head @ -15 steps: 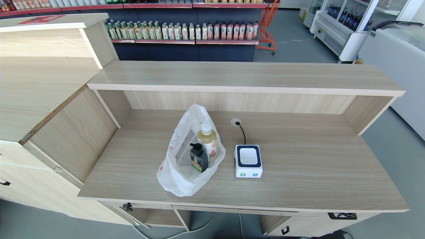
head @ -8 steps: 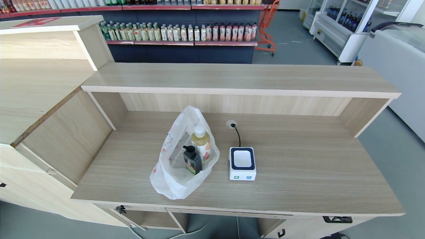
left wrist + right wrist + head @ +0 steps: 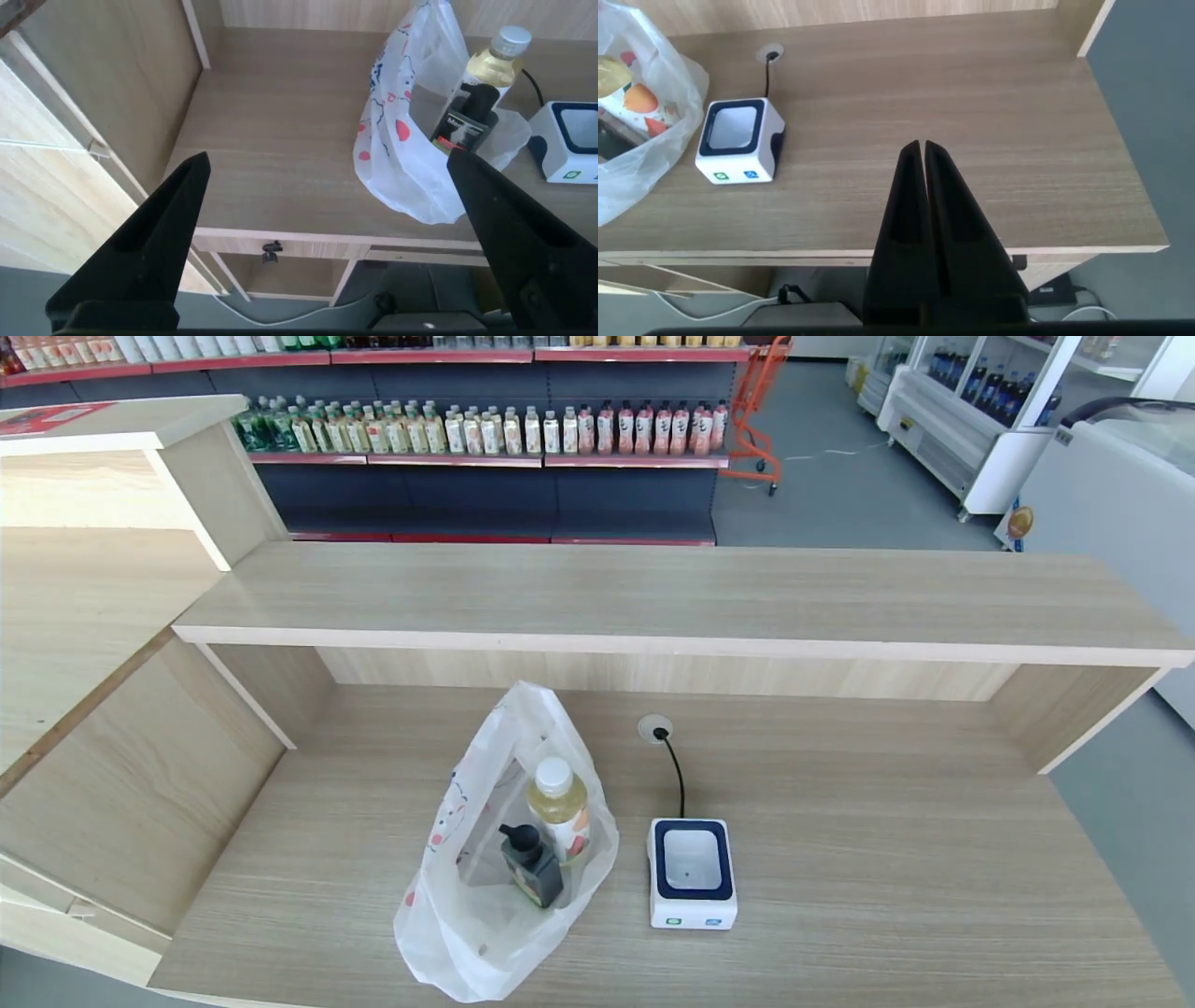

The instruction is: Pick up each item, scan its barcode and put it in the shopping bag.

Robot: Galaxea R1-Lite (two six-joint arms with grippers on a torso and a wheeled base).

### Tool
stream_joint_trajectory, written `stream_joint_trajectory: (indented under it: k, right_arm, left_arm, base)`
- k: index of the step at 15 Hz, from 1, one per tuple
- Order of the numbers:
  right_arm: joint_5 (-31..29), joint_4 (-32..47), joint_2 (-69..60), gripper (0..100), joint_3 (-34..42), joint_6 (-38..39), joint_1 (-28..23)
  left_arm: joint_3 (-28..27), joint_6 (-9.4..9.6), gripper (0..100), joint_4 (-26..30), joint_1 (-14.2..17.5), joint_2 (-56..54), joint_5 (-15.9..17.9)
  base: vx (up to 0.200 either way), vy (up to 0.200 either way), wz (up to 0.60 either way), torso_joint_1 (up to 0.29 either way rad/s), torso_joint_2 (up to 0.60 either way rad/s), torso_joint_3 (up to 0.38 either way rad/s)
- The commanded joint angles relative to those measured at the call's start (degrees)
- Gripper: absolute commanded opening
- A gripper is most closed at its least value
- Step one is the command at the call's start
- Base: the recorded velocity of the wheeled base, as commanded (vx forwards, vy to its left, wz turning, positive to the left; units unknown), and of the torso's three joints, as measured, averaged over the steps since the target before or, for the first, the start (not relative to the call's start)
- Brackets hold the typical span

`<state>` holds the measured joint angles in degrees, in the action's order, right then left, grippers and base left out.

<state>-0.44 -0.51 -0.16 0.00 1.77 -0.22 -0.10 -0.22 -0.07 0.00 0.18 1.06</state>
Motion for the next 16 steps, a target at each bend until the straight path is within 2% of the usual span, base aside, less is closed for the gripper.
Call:
stream_joint_trajectory:
  k: [1,16]
  right_arm:
    - [0.0,0.0,0.2,0,0.0,0.0,0.0]
    - [0.0,0.1,0.2,0,0.0,0.0,0.0]
  left_arm:
    - [0.0,-0.04,100,0.0,0.0,-0.2,0.0]
    - [0.0,-0.04,100,0.0,0.0,-0.2,0.0]
  base:
    - [0.000,0.000,0.00,0.000,0.00,0.000]
    - [0.000,0.000,0.00,0.000,0.00,0.000]
